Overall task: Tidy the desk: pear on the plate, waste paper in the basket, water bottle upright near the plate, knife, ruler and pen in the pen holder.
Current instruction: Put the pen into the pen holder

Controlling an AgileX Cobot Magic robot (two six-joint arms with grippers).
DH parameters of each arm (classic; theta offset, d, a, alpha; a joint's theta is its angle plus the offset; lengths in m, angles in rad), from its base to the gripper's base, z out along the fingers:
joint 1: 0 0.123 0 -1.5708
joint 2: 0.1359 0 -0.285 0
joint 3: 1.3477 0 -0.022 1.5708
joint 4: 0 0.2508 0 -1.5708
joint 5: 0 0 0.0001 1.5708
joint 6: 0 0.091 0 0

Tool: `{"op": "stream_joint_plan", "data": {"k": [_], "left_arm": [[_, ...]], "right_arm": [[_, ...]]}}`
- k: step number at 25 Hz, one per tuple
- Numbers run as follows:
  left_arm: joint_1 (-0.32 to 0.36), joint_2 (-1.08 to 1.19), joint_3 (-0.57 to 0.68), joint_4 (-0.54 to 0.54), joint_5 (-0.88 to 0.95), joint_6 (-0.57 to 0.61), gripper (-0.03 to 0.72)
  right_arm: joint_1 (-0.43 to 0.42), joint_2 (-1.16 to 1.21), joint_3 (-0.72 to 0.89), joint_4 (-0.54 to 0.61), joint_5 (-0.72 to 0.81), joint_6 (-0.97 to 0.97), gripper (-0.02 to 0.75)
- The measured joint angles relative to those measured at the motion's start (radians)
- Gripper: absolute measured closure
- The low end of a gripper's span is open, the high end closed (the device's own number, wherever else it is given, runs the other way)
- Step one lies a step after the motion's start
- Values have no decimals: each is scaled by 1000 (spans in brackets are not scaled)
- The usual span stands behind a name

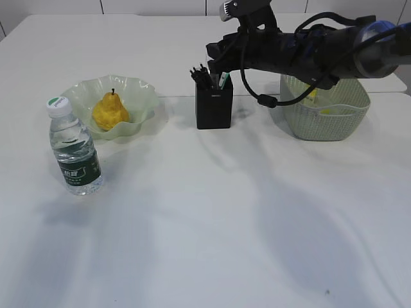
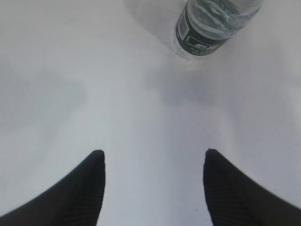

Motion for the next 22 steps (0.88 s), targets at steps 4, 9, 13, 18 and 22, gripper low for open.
{"op": "stream_joint_plan", "data": {"k": [4,9,13,18,22], "left_arm": [[0,0,0,0,2,0,223],[0,0,0,0,2,0,223],[0,0,0,0,4,0,223],[0,0,0,0,4,0,223],[0,0,0,0,4,0,223]], "right_arm": [[-1,0,0,0,2,0,404],[-6,0,0,-2,68,0,403],[-10,0,0,-43,103,11,403],[-10,-4,0,-55,178,21,403],[-12,-24,0,-68,252,23,403]]}}
